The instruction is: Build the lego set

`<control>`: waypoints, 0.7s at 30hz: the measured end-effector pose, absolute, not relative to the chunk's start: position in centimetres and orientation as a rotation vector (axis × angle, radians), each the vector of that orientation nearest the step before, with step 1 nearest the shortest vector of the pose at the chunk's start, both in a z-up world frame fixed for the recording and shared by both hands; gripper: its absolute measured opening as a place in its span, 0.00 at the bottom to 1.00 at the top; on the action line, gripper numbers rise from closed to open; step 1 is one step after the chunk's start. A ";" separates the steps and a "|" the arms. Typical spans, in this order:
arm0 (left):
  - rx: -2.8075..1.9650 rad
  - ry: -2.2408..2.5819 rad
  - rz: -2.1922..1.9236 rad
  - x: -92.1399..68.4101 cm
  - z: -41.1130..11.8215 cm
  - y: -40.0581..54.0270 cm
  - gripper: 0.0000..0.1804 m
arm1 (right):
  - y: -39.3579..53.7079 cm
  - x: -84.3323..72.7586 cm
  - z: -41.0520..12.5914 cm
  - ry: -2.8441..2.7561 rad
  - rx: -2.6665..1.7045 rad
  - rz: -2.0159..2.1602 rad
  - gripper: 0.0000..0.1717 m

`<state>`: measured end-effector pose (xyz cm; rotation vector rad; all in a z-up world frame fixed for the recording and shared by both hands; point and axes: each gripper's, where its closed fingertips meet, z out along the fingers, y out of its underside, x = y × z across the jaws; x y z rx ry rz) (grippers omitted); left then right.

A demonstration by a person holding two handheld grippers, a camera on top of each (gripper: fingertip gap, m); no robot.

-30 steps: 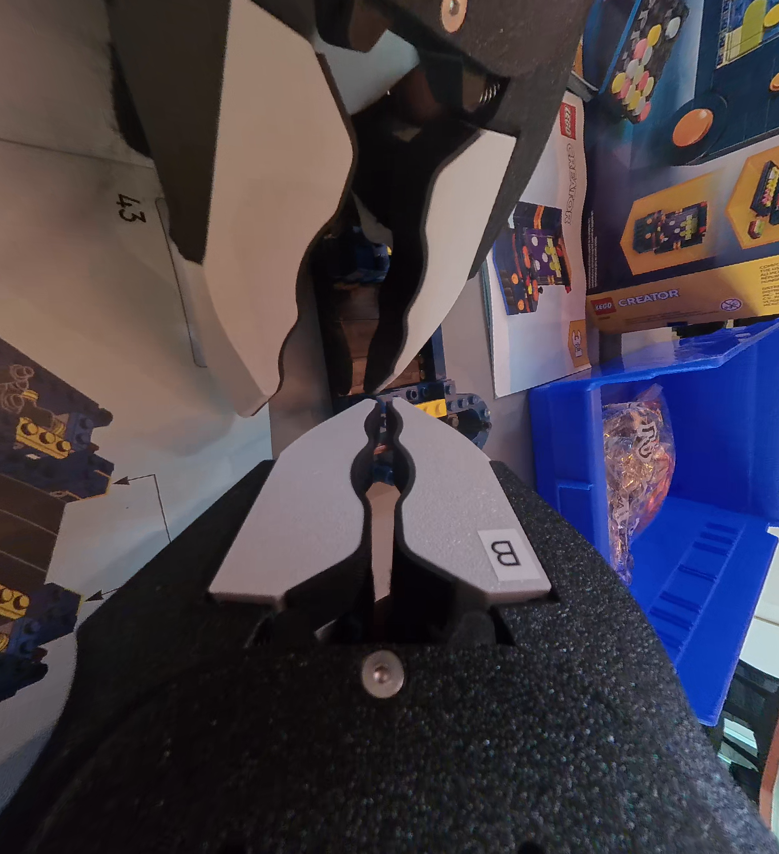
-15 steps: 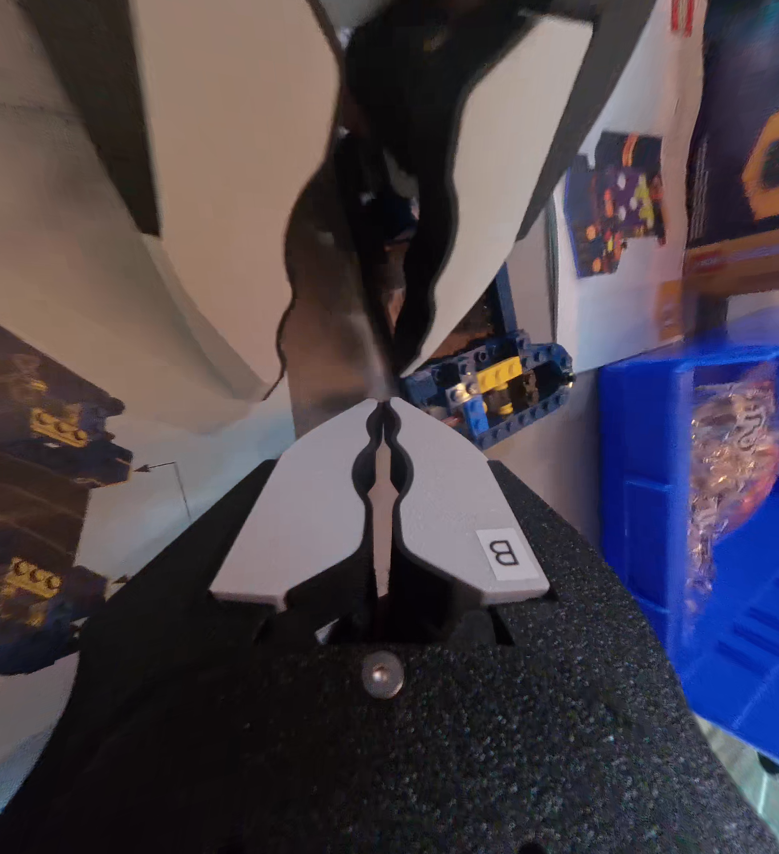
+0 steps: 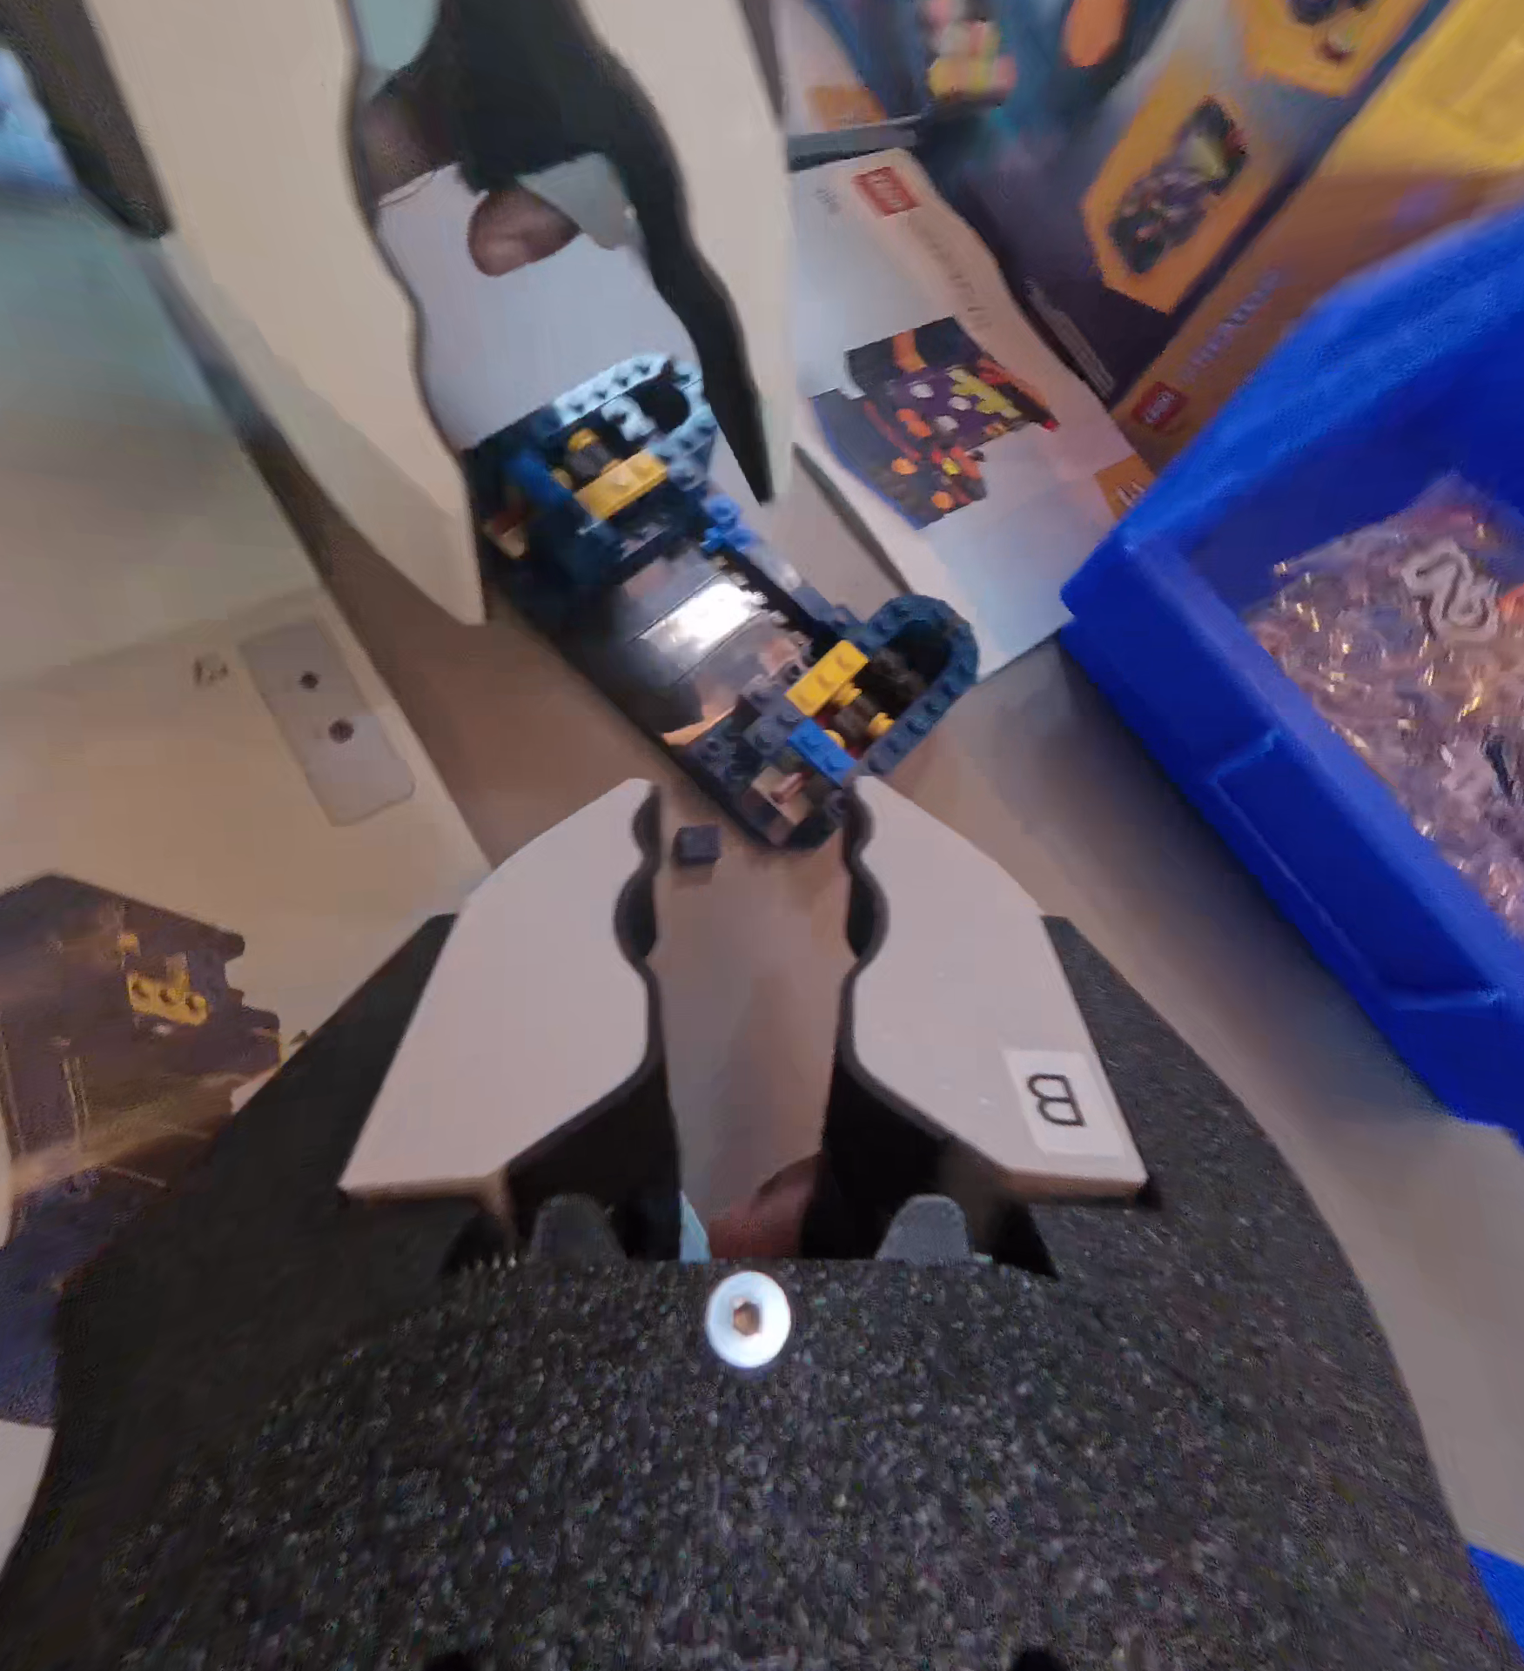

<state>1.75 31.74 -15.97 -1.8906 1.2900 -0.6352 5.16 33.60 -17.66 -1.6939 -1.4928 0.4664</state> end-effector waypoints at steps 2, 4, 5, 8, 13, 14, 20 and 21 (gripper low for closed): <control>-1.909 1.311 -0.617 0.8 -15.7 32.6 0.43 | 34.4 5.3 -17.6 -1.406 -1.810 0.598 0.38; -1.960 1.365 -0.661 0.1 -15.8 33.3 0.43 | 34.6 5.0 -17.9 -1.355 -1.913 0.748 0.44; -2.009 1.390 -0.703 -0.3 -16.2 33.6 0.44 | 34.7 4.6 -17.9 -1.334 -1.928 0.796 0.44; -2.172 1.403 -0.838 -0.8 -18.0 34.6 0.41 | 34.9 3.8 -18.8 -1.349 -1.951 0.823 0.43; -2.249 1.458 -0.970 -0.1 -20.0 34.3 0.31 | 34.1 3.0 -19.9 -1.422 -1.907 0.847 0.37; -2.257 1.472 -0.986 -0.1 -20.3 33.9 0.27 | 33.7 3.0 -20.1 -1.448 -1.902 0.864 0.35; -2.291 1.523 -0.959 -1.0 -20.0 32.4 0.24 | 32.5 3.0 -19.9 -1.565 -1.829 0.833 0.38; -2.271 1.510 -0.924 -1.1 -19.5 32.8 0.23 | 32.6 3.5 -19.3 -1.559 -1.816 0.812 0.37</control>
